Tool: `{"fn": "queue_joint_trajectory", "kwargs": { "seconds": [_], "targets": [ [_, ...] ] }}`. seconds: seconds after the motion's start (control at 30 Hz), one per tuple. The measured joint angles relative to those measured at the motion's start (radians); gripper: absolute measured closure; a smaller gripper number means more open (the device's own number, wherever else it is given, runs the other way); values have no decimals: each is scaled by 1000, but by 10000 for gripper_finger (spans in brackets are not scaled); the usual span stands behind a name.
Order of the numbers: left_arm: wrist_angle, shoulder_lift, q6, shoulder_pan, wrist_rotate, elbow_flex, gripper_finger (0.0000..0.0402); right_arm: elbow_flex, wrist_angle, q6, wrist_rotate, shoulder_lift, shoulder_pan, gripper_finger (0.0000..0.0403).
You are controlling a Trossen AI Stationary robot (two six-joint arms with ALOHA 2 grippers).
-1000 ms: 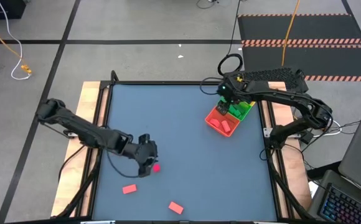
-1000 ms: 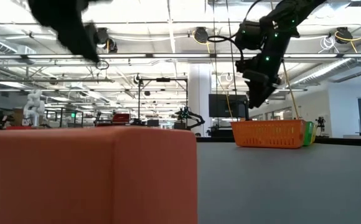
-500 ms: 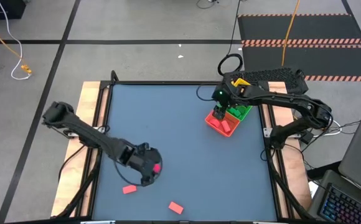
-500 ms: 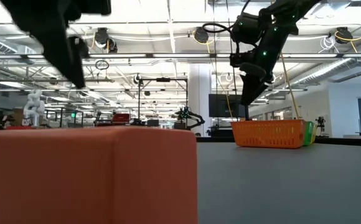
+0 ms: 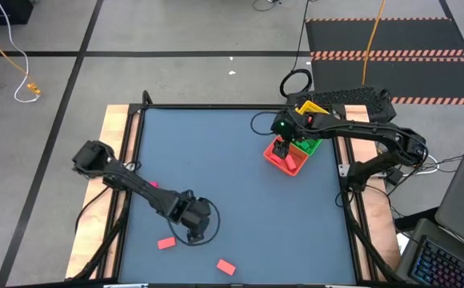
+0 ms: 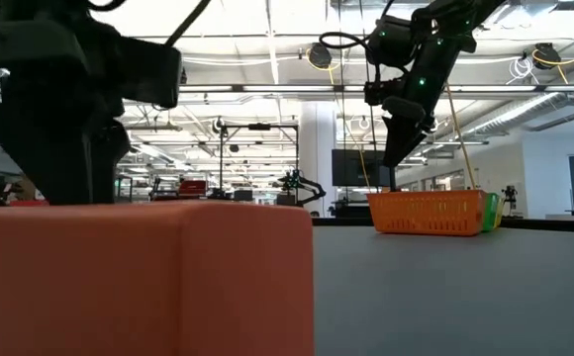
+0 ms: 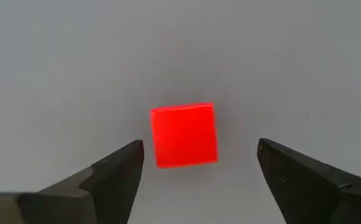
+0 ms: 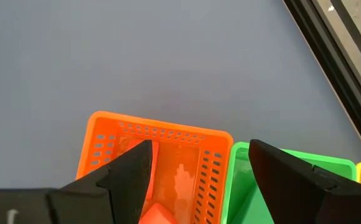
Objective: Sort & place blocks by color
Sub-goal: Put the red block into the yellow bin
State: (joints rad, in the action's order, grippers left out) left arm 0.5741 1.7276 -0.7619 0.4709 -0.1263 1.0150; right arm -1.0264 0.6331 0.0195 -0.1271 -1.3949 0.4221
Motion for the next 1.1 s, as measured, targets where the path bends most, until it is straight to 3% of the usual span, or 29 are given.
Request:
{"fn": "queue_joint_trajectory", "kwargs": {
  "seconds": [0.67, 0.93, 1.1],
  "targets": [
    [-64, 36, 23, -35, -7, 0, 265, 0, 1, 18, -1, 0, 0, 142],
    [-68, 33, 84, -58, -11, 0, 268, 0, 4, 17, 0, 0, 0, 142],
    [-149, -15, 204, -128, -97, -1, 268, 0, -71, -35, 77, 27, -29, 142]
  ]
}}
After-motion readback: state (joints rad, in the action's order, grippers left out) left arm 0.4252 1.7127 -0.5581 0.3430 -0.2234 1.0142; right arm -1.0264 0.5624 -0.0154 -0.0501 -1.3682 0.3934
